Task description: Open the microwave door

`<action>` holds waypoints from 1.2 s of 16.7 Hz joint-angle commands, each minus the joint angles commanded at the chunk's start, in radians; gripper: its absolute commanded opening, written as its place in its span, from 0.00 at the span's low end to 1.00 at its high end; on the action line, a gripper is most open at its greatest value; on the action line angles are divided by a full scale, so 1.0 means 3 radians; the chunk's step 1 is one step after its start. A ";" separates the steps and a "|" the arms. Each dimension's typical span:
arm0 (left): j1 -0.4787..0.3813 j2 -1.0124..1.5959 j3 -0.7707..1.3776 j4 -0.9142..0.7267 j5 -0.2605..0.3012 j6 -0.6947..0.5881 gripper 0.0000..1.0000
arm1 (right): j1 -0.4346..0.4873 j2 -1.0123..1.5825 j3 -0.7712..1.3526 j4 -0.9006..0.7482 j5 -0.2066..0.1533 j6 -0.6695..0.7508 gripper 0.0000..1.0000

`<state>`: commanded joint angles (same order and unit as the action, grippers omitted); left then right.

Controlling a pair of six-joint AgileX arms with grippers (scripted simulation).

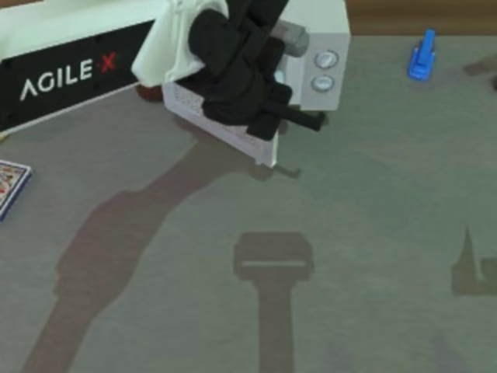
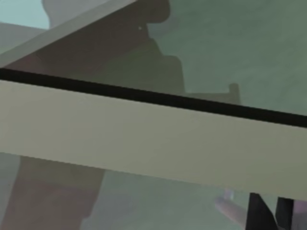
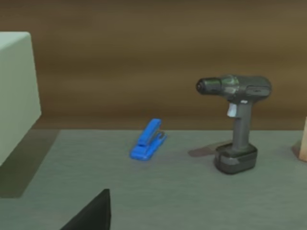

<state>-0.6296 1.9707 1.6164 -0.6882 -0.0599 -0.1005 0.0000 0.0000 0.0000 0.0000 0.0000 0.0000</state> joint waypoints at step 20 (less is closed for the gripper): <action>0.0131 -0.0264 -0.0363 0.0108 0.0266 0.0457 0.00 | 0.0000 0.0000 0.0000 0.0000 0.0000 0.0000 1.00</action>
<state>-0.5902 1.8916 1.5077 -0.6560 0.0199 0.0366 0.0000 0.0000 0.0000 0.0000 0.0000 0.0000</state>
